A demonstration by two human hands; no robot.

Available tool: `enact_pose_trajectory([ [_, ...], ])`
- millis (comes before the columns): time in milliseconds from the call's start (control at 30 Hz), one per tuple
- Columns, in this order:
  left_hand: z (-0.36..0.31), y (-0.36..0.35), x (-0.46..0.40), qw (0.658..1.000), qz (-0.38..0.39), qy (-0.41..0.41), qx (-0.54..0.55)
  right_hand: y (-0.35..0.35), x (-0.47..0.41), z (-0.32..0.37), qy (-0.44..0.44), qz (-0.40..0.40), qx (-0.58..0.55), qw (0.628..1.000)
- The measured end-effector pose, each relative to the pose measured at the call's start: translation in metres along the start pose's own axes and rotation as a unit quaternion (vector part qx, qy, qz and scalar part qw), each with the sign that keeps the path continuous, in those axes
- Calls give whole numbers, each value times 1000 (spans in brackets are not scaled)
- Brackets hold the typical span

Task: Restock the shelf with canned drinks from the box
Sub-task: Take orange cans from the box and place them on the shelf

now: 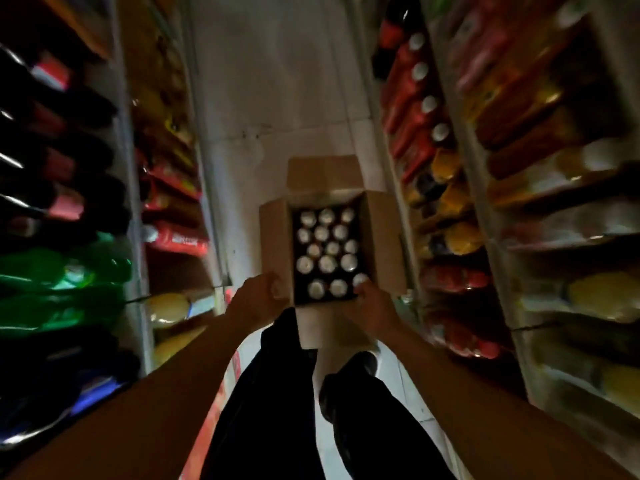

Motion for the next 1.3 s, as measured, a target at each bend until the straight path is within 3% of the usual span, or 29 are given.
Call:
enact_pose_trajectory([
  [100, 27, -33, -48, 999, -17, -1, 41, -36, -79, -37, 13, -19, 42, 999],
  [300, 61, -83, -131, 998, 4, -7, 58, -50, -181, -42, -6, -87, 74, 994],
  [533, 78, -102, -183, 998, 42, -30, 40, -64, -234, -77, -36, -73, 108, 991],
  [1033, 51, -117, -216, 994, 47, -92, 22, -74, -255, -92, -15, -61, 105, 992],
  [1200, 23, -107, -200, 991, 50, -122, 33, -37, -201, -59, -2, -124, 59, 991],
  [1300, -31, -86, -176, 977, 74, -193, 60, 16, -141, -24, 2, -148, -37, 988],
])
Point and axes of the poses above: each hand's wrist, its own x-axis away from the middle knuckle, its own y-axis out of the back of the hand, z = x × y, the point moved 5 cm from there along -x, towards the middle knuckle, and after that the axes turned 1 degree about -y, right-handed, at the moved point
